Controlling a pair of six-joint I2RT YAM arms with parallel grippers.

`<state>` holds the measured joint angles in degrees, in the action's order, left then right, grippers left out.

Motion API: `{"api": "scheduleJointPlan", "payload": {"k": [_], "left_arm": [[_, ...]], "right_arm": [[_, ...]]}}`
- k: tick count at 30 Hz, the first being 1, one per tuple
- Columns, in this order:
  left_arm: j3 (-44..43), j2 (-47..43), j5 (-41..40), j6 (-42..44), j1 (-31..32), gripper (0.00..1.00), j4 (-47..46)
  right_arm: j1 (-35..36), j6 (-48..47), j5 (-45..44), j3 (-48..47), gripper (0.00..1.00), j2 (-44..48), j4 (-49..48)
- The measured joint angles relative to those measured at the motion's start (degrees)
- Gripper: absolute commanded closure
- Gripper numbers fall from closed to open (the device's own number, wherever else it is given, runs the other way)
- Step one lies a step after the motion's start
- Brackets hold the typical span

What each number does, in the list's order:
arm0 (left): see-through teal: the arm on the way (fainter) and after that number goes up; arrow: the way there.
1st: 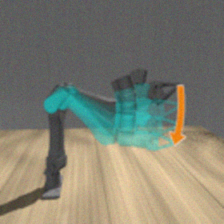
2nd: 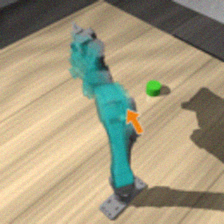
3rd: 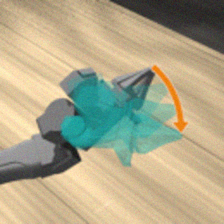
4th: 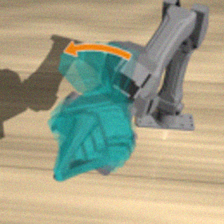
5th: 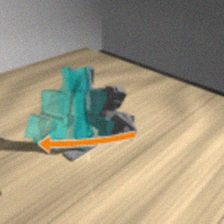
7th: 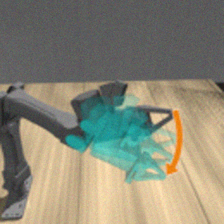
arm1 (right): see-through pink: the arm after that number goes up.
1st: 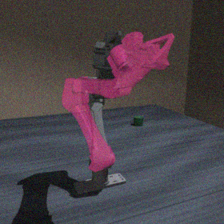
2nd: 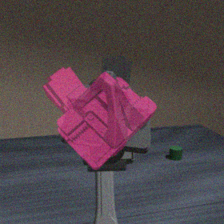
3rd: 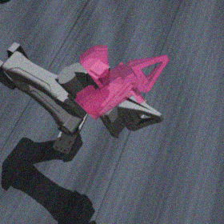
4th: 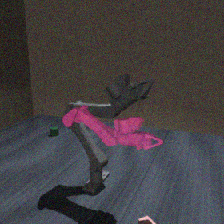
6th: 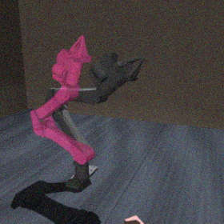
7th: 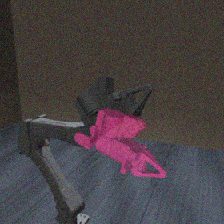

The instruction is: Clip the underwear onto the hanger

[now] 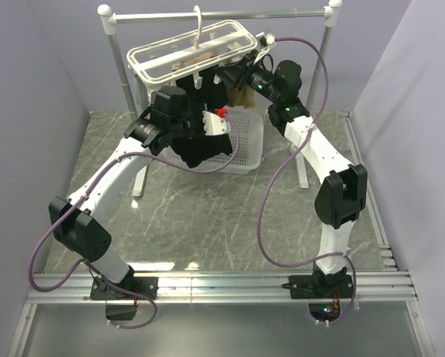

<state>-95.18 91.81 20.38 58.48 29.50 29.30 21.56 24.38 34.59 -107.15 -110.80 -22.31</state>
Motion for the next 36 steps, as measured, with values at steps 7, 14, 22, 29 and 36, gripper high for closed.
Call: {"api": "scheduleJointPlan", "payload": {"k": [7,14,22,29,36], "left_arm": [[1.6,-0.1,-6.3,-5.9,0.3,1.0,-8.0],[0.9,0.2,-9.3,-7.2,0.5,1.0,-9.2],[-7.5,4.9,-8.7,-8.4,-0.7,1.0,-5.9],[-10.1,6.6,-8.3,-8.8,-2.8,1.0,-3.6],[-10.2,6.7,-7.8,-8.9,-3.7,1.0,-3.1]], "right_arm": [[0.0,1.6,0.0,0.9,1.0,0.5,0.0],[0.0,1.8,-0.6,1.0,1.0,1.3,1.9],[-0.1,1.7,-0.7,0.5,1.0,2.0,4.1],[-0.1,1.7,-0.7,0.5,1.0,2.3,4.7],[0.0,1.7,-0.7,0.6,1.0,2.3,4.8]]}}
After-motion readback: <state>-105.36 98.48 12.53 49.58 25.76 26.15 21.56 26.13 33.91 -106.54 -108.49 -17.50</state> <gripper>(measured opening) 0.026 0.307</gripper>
